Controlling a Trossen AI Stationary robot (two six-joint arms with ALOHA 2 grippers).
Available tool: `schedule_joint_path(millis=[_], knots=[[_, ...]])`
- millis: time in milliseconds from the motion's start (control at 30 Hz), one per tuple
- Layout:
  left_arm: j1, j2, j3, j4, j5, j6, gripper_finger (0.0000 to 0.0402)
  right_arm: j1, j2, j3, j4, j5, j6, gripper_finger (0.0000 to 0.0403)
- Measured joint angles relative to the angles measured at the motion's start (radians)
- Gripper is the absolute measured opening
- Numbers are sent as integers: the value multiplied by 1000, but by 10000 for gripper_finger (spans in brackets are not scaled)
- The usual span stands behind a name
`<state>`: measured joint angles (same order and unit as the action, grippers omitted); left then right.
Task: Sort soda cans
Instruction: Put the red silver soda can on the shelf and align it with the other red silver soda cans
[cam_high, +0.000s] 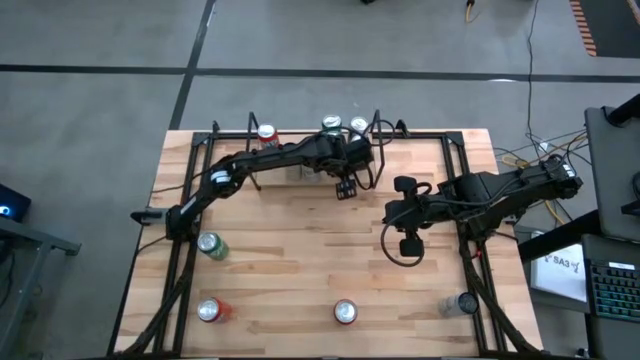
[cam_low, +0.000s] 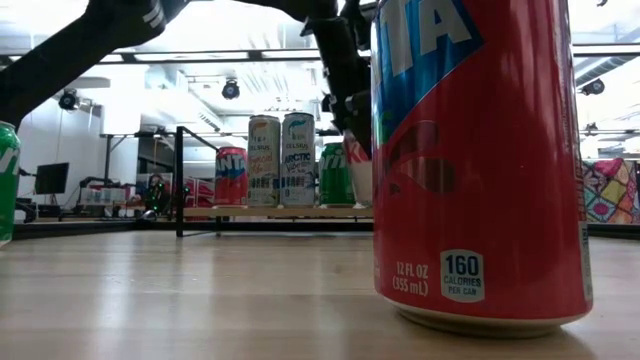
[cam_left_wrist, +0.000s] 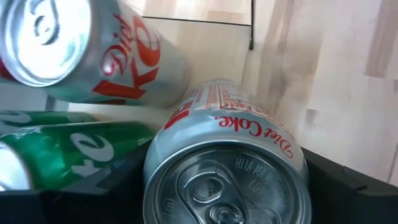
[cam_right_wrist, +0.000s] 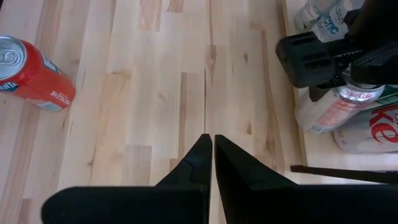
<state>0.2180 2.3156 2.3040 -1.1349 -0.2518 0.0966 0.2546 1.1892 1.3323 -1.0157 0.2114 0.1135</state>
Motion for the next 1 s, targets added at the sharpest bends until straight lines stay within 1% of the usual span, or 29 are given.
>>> schedule_joint_path(millis=[1000], knots=[[8,19,5,10,-3,25,289,0,0,0,3,0,17,9]])
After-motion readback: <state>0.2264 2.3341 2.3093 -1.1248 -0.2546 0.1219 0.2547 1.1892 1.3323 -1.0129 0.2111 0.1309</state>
